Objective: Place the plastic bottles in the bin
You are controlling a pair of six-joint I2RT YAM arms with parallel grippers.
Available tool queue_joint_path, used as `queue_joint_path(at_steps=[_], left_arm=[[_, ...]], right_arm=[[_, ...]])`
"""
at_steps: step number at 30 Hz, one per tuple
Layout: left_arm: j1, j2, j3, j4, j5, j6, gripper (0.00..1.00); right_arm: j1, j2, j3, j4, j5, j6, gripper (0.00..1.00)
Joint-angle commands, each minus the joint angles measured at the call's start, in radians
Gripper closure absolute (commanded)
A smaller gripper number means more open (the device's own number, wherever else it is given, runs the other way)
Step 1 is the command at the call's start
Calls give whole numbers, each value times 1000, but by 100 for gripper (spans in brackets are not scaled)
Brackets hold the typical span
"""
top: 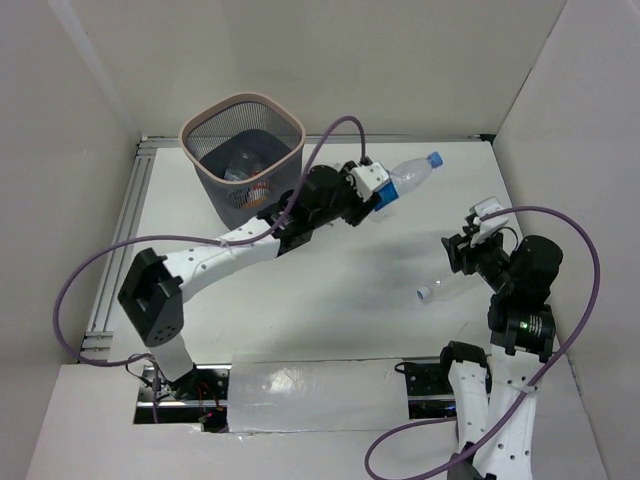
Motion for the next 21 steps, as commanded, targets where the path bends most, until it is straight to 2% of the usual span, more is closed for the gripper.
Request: queue_joint_path(at_steps=[1, 5, 9, 10, 13, 17, 20, 21], left_arm=[[26, -83, 34, 47, -82, -19, 95], [63, -213, 20, 59, -141, -19, 95], [207, -307, -50, 68, -165, -118, 93], [280, -351, -79, 68, -165, -137, 92], [412, -414, -127, 68, -115, -192, 91], [523, -457, -153, 51, -75, -204, 88], [563, -442, -171, 4, -75, -186, 84], [563, -433, -184, -7, -75, -186, 73]], right_arm=[[-5, -8, 10, 110, 25, 115, 44], [-5, -8, -14, 69, 25, 86, 44], [-5, 4, -48, 24, 6, 2, 43], [-5, 17, -59, 13, -6, -20, 41], [-5, 42, -69, -7, -15, -95, 27], [-5, 79, -105, -7, -28, -133, 0], [-5, 129, -125, 15, -18, -165, 0], [-5, 146, -125, 15, -27, -184, 0]])
